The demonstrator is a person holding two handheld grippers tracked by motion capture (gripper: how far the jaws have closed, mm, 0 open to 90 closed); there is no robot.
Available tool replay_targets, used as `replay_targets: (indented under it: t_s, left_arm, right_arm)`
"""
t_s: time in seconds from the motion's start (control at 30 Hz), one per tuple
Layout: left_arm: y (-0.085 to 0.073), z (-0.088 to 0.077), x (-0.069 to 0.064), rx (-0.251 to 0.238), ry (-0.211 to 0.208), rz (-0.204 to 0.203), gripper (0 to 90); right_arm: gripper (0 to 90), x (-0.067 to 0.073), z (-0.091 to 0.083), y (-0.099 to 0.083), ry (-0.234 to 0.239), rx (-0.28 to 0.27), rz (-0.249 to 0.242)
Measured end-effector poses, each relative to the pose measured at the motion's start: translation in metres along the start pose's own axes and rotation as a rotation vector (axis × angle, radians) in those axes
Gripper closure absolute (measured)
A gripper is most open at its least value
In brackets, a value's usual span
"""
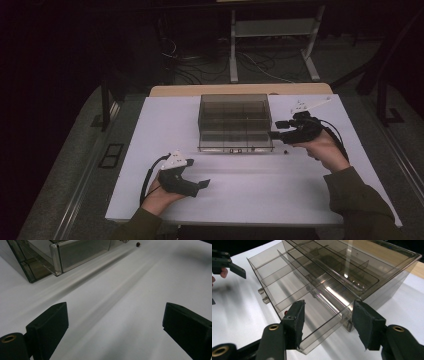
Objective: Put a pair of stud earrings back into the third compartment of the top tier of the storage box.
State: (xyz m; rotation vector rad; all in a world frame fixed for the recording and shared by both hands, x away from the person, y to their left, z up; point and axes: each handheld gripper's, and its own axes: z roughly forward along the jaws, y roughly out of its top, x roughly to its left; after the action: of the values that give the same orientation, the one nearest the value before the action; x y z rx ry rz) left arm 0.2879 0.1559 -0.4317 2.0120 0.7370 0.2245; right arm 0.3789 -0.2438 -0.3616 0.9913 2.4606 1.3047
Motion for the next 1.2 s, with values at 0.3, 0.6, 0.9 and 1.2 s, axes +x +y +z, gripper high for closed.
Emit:
replay_targets:
  t_s: [0.3,0.6,0.9,1.2]
  left_arm:
    - [0.0,-0.001,0.0,-0.006,-0.003,-0.008,5.6]
    - [0.0,-0.001,0.0,-0.004,0.0,-0.007,5.6]
    - [-0.001,-0.001,0.0,0.0,0.0,-0.004,5.6]
    - [-0.001,-0.001,0.001,0.001,0.0,-0.005,5.6]
  right_arm:
    - [38.6,-0.001,-0.002,-0.005,-0.014,0.0,-0.001]
    - [38.1,-0.007,-0.014,-0.012,-0.036,-0.013,0.02]
    - [37.8,-0.013,-0.024,-0.023,-0.07,-0.02,0.045]
    - [37.8,-0.016,-0.03,-0.04,-0.088,-0.011,0.064]
